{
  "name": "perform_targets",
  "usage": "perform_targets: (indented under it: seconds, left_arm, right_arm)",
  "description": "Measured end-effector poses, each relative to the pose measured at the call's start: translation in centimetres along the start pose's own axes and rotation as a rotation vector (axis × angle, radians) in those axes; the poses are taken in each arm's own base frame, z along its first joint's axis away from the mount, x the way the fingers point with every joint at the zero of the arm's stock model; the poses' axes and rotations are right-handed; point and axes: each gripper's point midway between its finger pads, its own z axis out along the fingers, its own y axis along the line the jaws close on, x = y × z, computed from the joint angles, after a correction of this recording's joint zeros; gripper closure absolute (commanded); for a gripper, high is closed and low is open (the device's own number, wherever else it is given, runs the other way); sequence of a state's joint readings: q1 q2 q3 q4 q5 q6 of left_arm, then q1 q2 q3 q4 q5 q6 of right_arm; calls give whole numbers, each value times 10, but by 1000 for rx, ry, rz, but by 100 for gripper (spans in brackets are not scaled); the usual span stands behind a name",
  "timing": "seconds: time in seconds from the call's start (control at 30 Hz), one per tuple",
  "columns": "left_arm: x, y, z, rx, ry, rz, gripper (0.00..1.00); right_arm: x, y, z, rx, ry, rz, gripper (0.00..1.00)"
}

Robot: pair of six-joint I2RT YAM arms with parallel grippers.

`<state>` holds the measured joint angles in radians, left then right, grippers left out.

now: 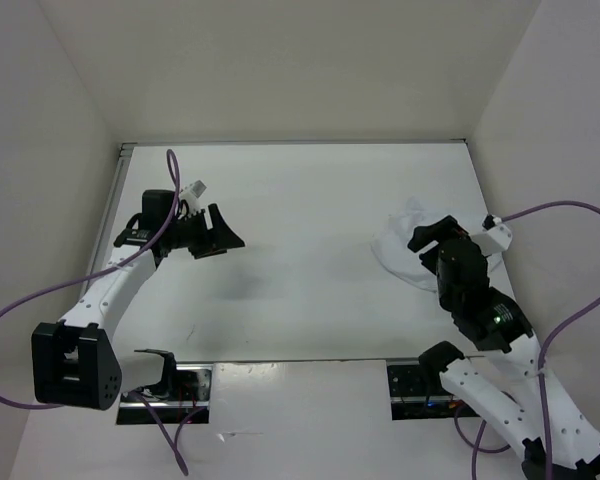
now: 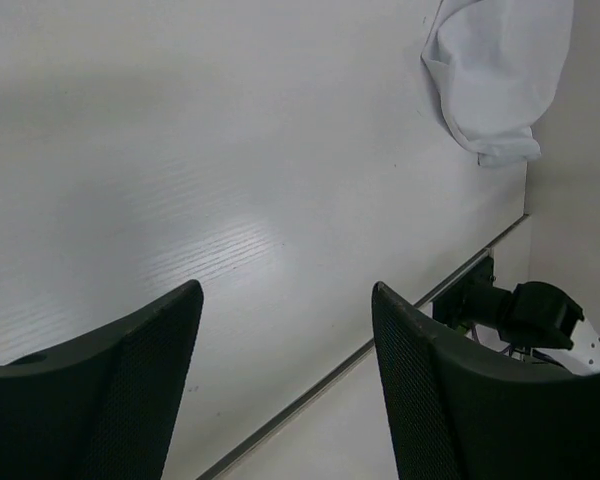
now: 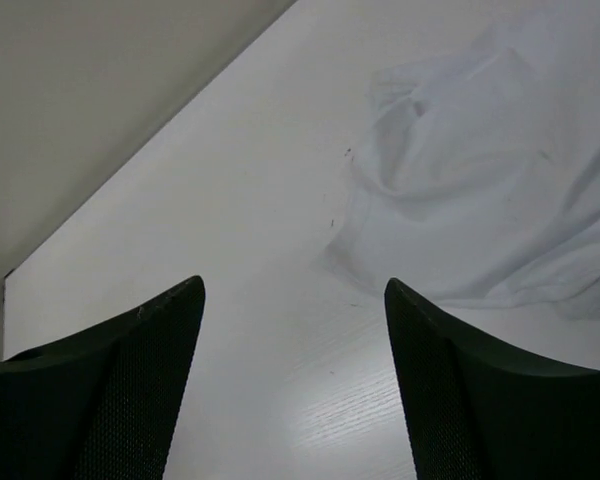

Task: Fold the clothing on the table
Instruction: Grab the skirt from the pile

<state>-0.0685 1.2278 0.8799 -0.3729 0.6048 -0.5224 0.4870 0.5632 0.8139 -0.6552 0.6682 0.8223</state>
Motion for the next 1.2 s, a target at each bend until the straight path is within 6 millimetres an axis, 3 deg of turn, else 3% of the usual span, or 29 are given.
perform_targets:
  seconds: [0.1, 0.27, 0.37, 0.47, 0.6, 0.83, 0.9, 1.0, 1.03, 1.07, 1.1, 1.2]
  left_arm:
    - [3, -3, 1, 12, 11, 7, 23]
    - [9, -8, 3, 42, 40, 25, 23]
    - [10, -10, 4, 52, 47, 27, 23]
    - [11, -10, 4, 58, 51, 27, 23]
    - [13, -10, 4, 62, 56, 24, 23]
    - [14, -10, 4, 65, 57, 25, 23]
    - [14, -10, 4, 66, 56, 26, 23]
    - [13, -10, 4, 66, 56, 26, 22]
    - [13, -10, 4, 66, 56, 26, 22]
    - [13, -10, 4, 66, 56, 26, 22]
    - [13, -10, 4, 66, 56, 26, 22]
    - [13, -10, 4, 66, 56, 26, 22]
  right_arm:
    - [6, 4, 20, 83, 41, -54, 25]
    - [37, 4, 88, 285, 185, -237, 28]
    - [70, -11, 123, 386, 295, -369, 28]
    - [87, -20, 148, 450, 365, -446, 28]
    - [94, -28, 173, 502, 401, -489, 25]
    - [105, -61, 195, 597, 459, -531, 27]
    - [108, -71, 199, 620, 474, -536, 33]
    - [111, -79, 204, 626, 497, -537, 57]
    - [111, -81, 206, 624, 502, -536, 80]
    - [111, -81, 207, 618, 510, -534, 96]
    - [113, -81, 209, 609, 519, -529, 100]
    - [118, -75, 211, 567, 549, -516, 100]
